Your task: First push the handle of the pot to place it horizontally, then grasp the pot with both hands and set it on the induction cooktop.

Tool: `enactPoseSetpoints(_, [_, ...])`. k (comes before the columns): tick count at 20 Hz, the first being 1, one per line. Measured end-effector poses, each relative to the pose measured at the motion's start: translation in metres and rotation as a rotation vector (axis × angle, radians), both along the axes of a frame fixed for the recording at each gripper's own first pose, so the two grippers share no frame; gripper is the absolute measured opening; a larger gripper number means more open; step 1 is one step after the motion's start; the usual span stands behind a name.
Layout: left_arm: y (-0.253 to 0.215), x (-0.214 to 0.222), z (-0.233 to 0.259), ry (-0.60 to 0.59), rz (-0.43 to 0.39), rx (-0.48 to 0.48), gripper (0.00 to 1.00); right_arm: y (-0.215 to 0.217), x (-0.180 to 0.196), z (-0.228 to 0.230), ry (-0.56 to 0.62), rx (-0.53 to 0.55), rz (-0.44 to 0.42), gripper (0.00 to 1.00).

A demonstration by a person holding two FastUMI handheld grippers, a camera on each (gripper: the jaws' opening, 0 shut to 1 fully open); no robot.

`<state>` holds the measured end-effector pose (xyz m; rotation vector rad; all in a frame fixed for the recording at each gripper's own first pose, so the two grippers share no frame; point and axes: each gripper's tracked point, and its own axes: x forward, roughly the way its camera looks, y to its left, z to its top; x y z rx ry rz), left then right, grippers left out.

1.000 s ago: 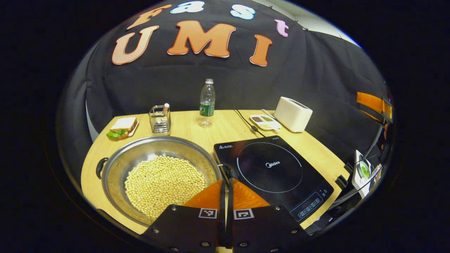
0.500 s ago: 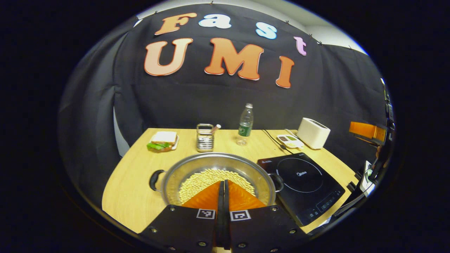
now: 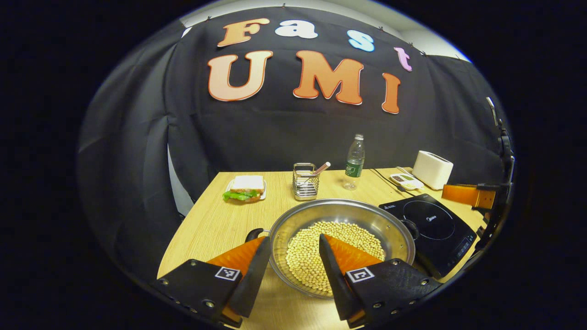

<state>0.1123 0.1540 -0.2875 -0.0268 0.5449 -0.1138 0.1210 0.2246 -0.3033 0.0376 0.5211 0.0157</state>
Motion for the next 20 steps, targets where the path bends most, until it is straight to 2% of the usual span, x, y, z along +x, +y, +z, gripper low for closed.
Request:
enactPoseSetpoints(7, [0.023, 0.020, -0.052, 0.116, -0.005, 0.007, 0.69, 0.021, 0.012, -0.065, 0.149, -0.069, -0.007, 0.96])
enactPoseSetpoints(9, [0.030, 0.033, -0.052, 0.095, 0.006, 0.031, 0.70, 0.022, 0.012, -0.075, 0.179, -0.078, -0.011, 0.96])
enactPoseSetpoints(12, [0.041, 0.036, -0.061, 0.116, 0.023, 0.066, 0.69, 0.024, 0.011, -0.083, 0.212, -0.072, -0.010, 0.96])
enactPoseSetpoints(20, [0.035, 0.038, -0.091, 0.193, 0.015, 0.017, 0.69, 0.022, 0.011, -0.091, 0.236, -0.084, -0.017, 0.96])
